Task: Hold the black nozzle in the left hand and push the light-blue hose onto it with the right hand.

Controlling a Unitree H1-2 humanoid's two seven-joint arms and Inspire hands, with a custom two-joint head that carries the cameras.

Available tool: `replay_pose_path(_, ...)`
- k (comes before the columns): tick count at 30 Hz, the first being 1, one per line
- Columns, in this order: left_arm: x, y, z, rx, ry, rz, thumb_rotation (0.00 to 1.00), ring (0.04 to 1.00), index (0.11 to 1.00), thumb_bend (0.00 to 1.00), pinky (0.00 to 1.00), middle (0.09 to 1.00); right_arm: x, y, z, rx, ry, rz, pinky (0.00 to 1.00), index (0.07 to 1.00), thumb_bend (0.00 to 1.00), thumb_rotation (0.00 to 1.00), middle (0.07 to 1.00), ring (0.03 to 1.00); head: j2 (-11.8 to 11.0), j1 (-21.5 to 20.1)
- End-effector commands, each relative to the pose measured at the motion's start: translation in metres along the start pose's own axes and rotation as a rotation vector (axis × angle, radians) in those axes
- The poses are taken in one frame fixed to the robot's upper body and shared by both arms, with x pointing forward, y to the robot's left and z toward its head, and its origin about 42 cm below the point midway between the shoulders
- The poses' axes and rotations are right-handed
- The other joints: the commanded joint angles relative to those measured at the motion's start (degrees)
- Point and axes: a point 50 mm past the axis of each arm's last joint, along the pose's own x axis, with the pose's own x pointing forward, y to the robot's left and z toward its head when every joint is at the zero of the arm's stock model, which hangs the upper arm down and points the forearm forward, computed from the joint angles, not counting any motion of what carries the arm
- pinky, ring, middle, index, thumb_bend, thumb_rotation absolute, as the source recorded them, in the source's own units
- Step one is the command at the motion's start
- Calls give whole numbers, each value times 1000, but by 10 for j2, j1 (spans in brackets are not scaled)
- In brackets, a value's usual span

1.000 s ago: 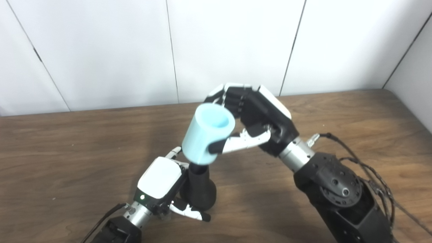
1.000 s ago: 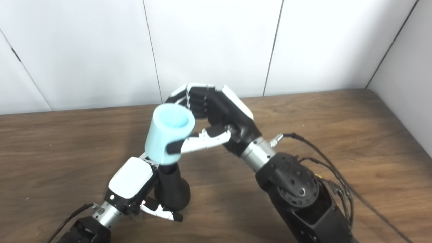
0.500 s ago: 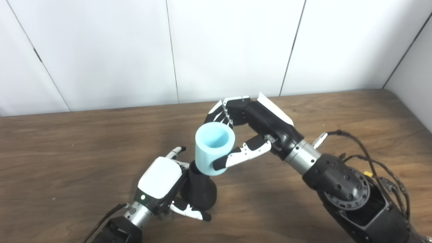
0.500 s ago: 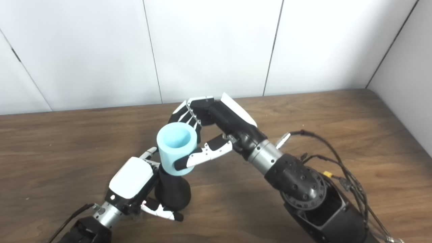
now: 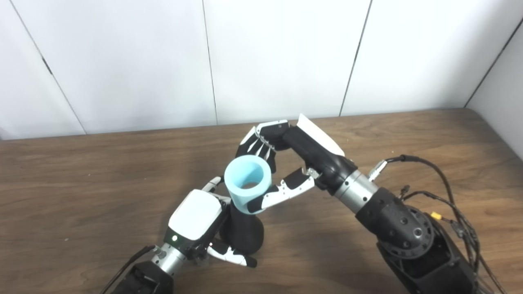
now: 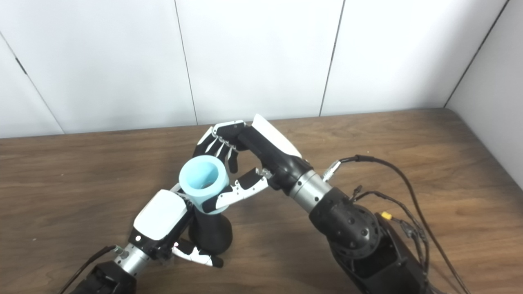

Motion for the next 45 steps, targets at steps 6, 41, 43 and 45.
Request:
replay_pose_path(6,-30,-50,19,16,-19,-254,0,543,515,522,914,458,4,-1,-1,-2,-61,-44,264,532,514,0,473,395,2,1)
replay_pose_path(41,-31,-51,20,17,-20,-249,0,545,530,519,918,443,2,27,-41,88,46,-88,250,538,513,0,460,388,0,11)
replay_pose_path(43,-31,-51,21,16,-19,-248,0,545,530,519,918,443,2,28,-41,94,50,-88,253,537,513,0,462,389,1,11)
replay_pose_path(45,-31,-51,21,18,-18,-248,0,544,530,518,918,436,3,29,-42,97,53,-88,255,536,514,0,465,390,2,11)
